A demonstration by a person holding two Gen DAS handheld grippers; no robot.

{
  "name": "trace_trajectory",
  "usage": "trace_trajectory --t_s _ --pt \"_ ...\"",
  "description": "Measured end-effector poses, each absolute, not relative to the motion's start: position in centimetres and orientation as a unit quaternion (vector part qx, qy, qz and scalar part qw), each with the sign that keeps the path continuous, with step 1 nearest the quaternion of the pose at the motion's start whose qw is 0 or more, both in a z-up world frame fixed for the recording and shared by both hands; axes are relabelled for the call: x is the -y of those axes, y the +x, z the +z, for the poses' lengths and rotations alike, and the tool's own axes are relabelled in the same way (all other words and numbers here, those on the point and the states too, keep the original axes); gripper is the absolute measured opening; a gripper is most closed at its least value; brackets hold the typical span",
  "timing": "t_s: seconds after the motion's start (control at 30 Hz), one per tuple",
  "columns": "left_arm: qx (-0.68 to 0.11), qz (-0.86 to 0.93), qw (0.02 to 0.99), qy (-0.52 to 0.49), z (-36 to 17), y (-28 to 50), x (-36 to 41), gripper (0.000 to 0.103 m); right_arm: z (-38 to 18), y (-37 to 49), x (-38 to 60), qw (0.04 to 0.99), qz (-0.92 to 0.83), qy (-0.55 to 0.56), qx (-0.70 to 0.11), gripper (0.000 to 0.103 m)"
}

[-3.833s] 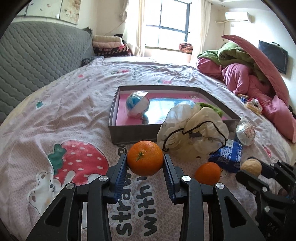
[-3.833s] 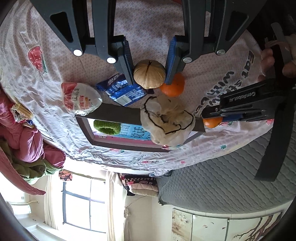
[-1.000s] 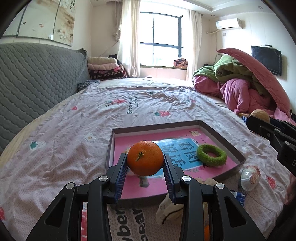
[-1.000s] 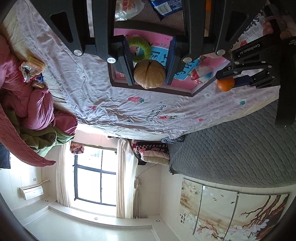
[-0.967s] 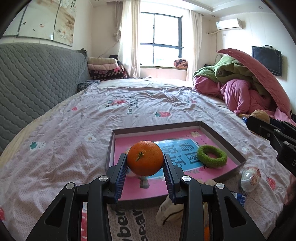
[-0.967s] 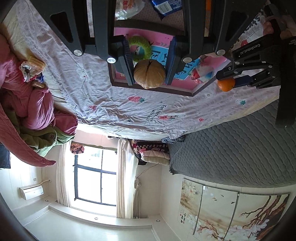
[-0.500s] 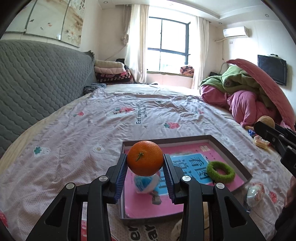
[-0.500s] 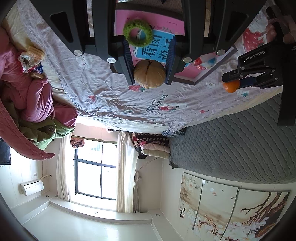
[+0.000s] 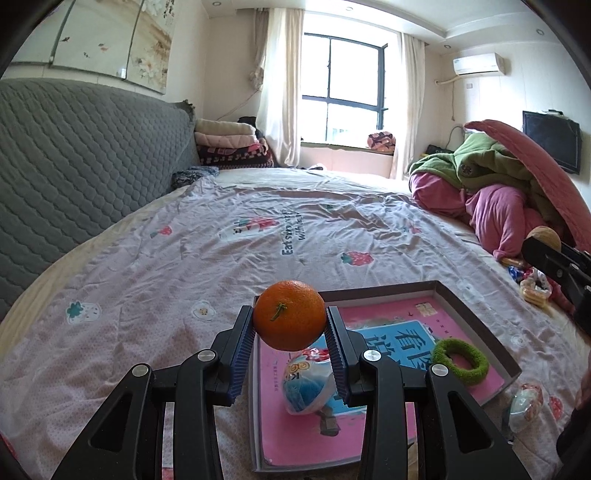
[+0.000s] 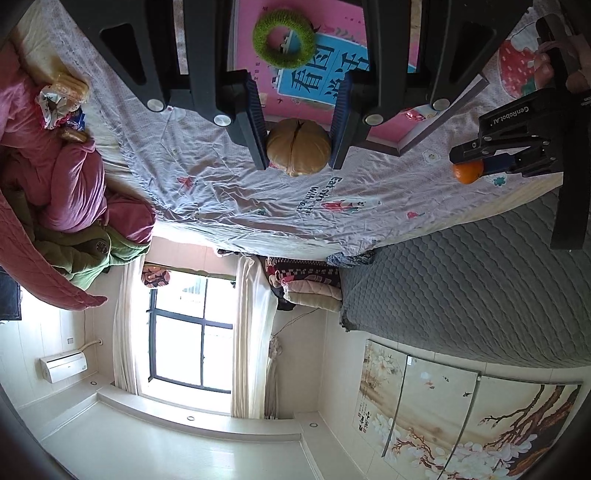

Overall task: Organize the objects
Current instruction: 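Carry the walnut ball with the right tool over the pink book while the left tool carries the orange there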

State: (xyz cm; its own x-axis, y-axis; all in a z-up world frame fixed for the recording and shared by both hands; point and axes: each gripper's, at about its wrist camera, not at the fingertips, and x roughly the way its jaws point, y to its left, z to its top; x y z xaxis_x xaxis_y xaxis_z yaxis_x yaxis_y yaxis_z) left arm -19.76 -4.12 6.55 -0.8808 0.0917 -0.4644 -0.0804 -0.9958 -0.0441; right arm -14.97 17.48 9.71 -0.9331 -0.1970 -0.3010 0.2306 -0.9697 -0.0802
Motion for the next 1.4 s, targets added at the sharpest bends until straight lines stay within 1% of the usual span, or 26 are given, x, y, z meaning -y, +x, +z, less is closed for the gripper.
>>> trace_trajectory --t_s 0.37,0.53,0.63,0.9,1.4 --pt "0.005 0.965 0.068 -0.254 6.1 -21.6 2.2 0.039 9.5 -16.6 -17.0 0.121 -0.978 0.160 -0.059 0.033" --pt "-0.009 0.960 0.076 -0.270 5.0 -21.9 1.2 0.039 8.4 -17.2 -16.6 0.131 -0.971 0.188 -0.067 0.033" --pt "-0.005 0.957 0.087 -0.278 4.7 -21.8 0.9 0.039 7.9 -17.5 -16.5 0.138 -0.967 0.206 -0.064 0.033" --pt "-0.015 0.952 0.100 -0.290 4.0 -21.4 -0.2 0.039 6.9 -17.9 -16.5 0.141 -0.961 0.228 -0.064 0.033" --pt "-0.025 0.945 0.086 -0.315 3.0 -21.4 -0.8 0.039 5.7 -18.3 -16.0 0.137 -0.956 0.253 -0.065 0.033"
